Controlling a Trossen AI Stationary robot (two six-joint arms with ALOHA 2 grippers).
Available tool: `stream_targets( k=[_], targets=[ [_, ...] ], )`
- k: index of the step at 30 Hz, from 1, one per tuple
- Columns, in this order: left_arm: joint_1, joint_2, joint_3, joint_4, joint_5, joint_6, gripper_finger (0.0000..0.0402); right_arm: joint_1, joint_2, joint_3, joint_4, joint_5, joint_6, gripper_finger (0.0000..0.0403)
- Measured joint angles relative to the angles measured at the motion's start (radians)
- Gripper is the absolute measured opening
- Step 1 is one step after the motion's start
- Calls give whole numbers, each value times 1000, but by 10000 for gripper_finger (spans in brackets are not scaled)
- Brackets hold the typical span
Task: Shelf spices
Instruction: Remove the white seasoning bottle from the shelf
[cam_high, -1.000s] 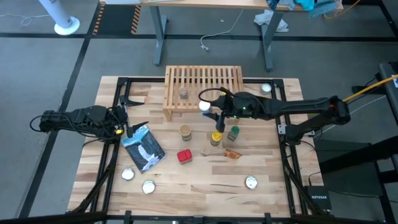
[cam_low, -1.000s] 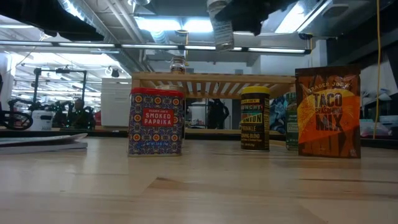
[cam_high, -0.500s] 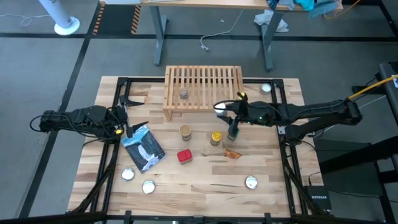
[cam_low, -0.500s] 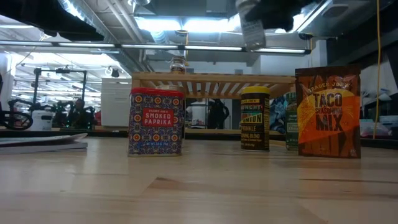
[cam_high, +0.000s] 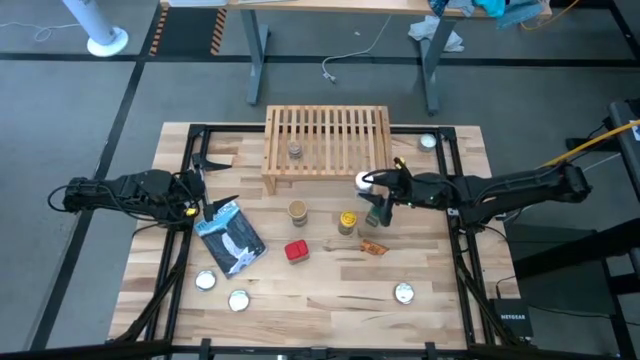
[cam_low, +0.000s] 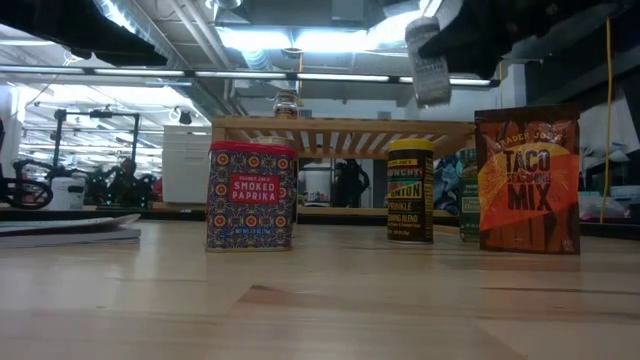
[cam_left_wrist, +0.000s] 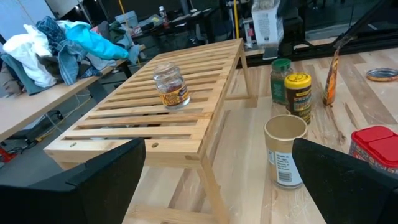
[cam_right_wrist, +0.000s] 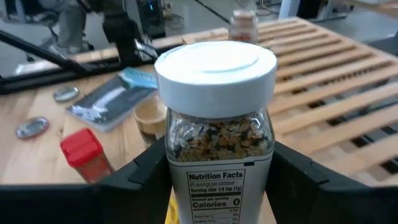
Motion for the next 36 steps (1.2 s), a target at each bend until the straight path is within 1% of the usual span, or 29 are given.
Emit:
stream_targets(
  k=[4,9,14,21,25,36],
  targets=[
    [0,0,0,0,0,0,400,0,0,-19,0,2,2,206],
    [0,0,0,0,0,0,400,0,-9,-57,-6,0,50,206],
    [0,0,0,0,0,0,400,6,-14,-96,18,-32,101,206],
    [0,0,0,0,0,0,400,18,-14,-152,129,-33,104,206],
    [0,0,0,0,0,0,400,18,-14,-197,253,-52,105,206],
    [0,0,0,0,0,0,400,18,5,-288,353,-59,124,206]
  ],
)
